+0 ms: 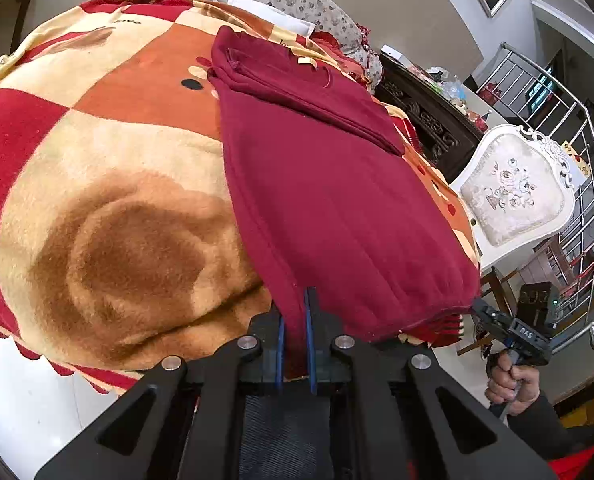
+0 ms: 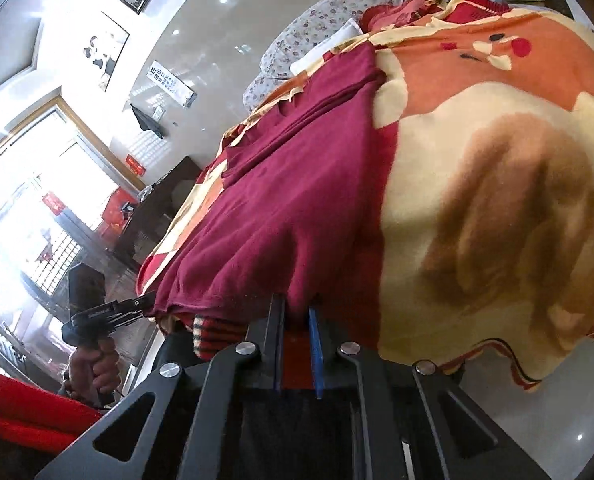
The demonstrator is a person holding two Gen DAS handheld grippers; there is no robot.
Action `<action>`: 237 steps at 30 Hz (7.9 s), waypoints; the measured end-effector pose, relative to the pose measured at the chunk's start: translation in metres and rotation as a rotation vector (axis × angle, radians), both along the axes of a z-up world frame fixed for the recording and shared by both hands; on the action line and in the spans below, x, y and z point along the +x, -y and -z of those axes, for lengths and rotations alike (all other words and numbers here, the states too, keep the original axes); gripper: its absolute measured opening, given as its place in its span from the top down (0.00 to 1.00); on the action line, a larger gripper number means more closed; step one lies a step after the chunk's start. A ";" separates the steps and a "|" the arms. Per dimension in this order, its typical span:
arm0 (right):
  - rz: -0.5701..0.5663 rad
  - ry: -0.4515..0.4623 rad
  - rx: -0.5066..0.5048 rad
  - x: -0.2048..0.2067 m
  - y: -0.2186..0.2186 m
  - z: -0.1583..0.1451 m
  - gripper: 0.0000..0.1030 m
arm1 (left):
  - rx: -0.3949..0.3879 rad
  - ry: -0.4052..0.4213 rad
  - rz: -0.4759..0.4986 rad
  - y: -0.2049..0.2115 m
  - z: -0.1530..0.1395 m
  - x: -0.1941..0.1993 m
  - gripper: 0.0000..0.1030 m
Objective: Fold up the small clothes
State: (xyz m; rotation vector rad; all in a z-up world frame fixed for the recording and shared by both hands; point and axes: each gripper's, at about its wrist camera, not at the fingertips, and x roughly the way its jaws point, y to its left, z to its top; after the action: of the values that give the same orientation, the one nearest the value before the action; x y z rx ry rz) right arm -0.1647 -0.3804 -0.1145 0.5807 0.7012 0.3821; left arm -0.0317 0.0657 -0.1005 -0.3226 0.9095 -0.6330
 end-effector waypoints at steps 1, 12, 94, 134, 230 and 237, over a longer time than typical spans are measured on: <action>0.001 0.008 -0.007 -0.005 0.002 -0.006 0.90 | 0.002 0.007 -0.005 -0.001 -0.001 -0.001 0.93; -0.153 0.118 -0.048 -0.029 -0.022 -0.075 0.92 | -0.123 0.076 -0.093 -0.057 -0.039 -0.013 0.94; 0.359 -0.168 -0.472 0.414 0.015 -0.036 0.85 | 0.235 0.046 -0.295 0.101 -0.009 0.390 0.97; 0.026 -0.169 -0.582 0.431 -0.114 -0.078 0.70 | 0.249 0.057 -0.294 0.104 -0.009 0.392 0.97; 0.077 -0.067 -0.690 0.368 -0.103 -0.027 0.19 | -0.447 -0.290 -0.347 0.008 0.008 0.225 0.16; 0.077 -0.067 -0.689 0.367 -0.102 -0.027 0.19 | -0.446 -0.244 -0.379 -0.002 0.013 0.218 0.42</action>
State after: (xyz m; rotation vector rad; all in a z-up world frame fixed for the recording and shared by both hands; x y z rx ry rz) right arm 0.2027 -0.2788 -0.0873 -0.0341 0.8154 0.0334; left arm 0.1861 0.0675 -0.1137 -0.9657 0.9014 -0.4427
